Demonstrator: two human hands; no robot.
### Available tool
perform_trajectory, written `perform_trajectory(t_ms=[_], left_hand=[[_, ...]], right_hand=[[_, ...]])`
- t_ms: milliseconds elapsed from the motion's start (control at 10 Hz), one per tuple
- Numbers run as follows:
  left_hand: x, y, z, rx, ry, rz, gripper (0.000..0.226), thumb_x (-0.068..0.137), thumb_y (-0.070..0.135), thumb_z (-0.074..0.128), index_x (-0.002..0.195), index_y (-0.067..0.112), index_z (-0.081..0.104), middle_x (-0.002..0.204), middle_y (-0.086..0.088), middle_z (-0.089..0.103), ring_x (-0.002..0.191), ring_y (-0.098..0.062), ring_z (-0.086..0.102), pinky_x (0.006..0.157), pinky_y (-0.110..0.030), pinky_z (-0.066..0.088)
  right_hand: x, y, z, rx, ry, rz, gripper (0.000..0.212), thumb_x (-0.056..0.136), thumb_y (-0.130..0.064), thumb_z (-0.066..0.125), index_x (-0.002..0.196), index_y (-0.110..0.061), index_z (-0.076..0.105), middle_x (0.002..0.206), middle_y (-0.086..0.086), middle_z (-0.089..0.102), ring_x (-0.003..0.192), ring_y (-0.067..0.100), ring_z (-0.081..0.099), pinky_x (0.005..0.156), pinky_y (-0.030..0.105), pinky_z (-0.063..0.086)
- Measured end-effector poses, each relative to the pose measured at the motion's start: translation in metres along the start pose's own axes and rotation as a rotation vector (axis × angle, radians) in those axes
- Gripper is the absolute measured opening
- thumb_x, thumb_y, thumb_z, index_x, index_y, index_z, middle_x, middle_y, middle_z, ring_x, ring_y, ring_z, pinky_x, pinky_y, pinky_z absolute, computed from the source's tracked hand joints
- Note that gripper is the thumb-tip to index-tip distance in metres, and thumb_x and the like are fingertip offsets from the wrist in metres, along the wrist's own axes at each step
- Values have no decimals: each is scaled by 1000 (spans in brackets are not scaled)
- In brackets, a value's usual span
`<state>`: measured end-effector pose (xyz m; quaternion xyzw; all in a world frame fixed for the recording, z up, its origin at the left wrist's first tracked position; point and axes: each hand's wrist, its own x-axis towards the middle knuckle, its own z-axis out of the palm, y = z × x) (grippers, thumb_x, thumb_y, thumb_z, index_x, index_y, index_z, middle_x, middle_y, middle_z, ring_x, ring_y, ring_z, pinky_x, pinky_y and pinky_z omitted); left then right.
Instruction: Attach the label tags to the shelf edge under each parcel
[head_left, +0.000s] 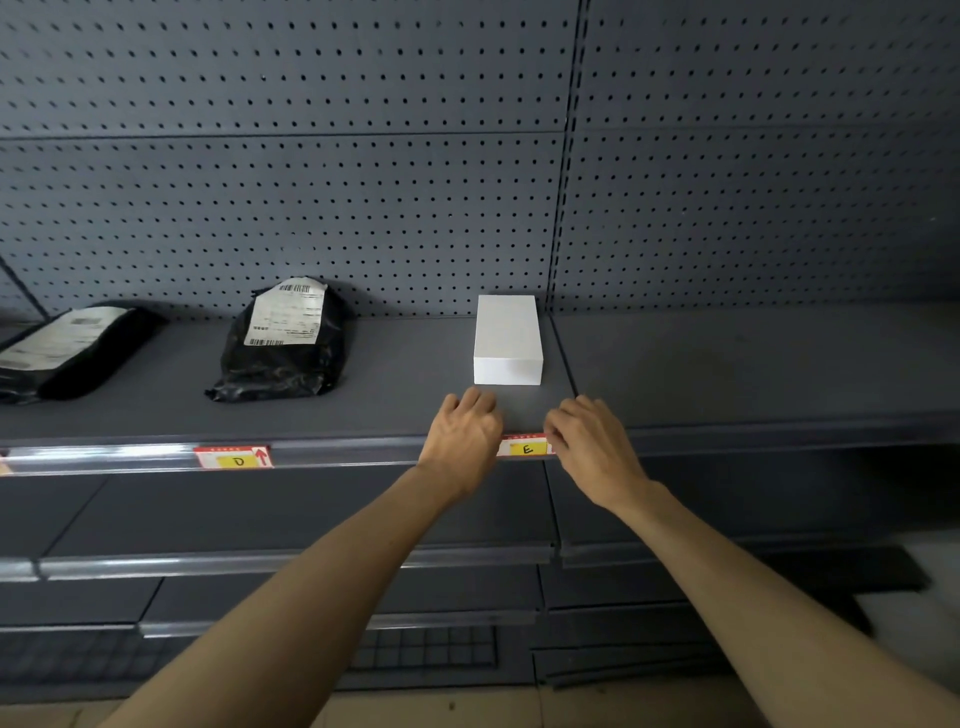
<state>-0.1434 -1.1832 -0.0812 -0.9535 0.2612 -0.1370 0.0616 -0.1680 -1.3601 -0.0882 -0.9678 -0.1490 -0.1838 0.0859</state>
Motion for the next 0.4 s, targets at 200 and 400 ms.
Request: perform_trajectory(t_ms=[200,400], left_hand=[[0,1,6,-45,-10,19,18,91,15,57,107,10,63,111,-8,55,103,-25,48,87,-34,40],[-3,-19,-31,-474,-12,-318,36,95,44,46,82,17,65,86,-4,67,84,-29,64,69,-34,48]], right_hand=[[-1,-2,3,-48,-66,1,8,91,-13,63,94,-9,68,97,6,58,88,19,51,80,31,44],[14,-1,-73,201,179,133,10,90,-19,63,92,-11,69,91,1,61,82,16,57,77,28,47]])
